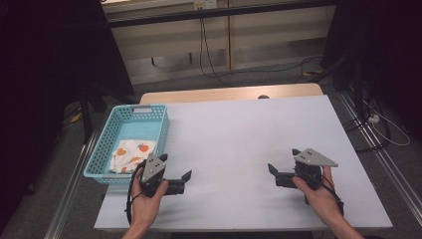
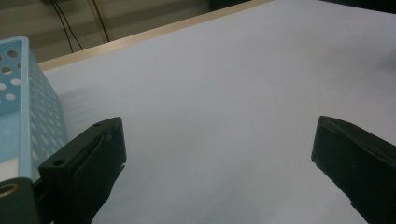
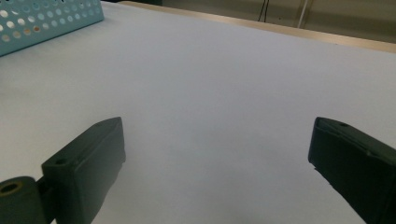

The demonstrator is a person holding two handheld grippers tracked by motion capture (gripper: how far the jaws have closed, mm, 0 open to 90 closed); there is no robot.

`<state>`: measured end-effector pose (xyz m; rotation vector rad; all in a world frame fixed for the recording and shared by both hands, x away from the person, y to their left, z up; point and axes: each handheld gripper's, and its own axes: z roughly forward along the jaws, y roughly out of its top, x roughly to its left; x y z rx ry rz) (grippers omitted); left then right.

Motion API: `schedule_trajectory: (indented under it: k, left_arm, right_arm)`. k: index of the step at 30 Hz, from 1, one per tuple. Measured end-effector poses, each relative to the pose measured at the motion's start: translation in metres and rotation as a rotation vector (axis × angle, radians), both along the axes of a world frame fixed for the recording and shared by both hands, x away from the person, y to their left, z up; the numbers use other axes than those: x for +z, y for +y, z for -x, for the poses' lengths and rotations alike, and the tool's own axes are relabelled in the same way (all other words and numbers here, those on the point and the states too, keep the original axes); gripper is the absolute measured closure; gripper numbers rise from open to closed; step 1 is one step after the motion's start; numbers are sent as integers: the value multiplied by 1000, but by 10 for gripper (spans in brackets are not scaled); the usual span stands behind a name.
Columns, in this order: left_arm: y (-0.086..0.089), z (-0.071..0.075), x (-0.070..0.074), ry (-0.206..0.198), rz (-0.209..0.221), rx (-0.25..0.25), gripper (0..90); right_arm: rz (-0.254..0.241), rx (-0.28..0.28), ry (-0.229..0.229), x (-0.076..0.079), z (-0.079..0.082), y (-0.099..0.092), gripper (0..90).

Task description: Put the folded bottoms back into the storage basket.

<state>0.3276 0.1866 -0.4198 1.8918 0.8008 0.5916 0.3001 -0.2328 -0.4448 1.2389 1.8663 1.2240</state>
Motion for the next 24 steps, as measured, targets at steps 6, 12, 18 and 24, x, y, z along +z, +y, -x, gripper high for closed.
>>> schedule_trajectory:
  k: [6,12,18,24]
  left_arm:
    - [6,0,-1,5,20,20,32]
    - [7,3,-6,6,14,23,32]
    - [5,6,-9,14,10,23,30]
    - [0,5,-16,41,-3,-3,31]
  right_arm:
    - [9,-34,6,0,11,-15,46]
    - [-15,-65,2,-7,21,-26,46]
    - [-23,-65,-36,-9,28,-26,43]
    - [-37,-64,-30,-11,26,-25,41]
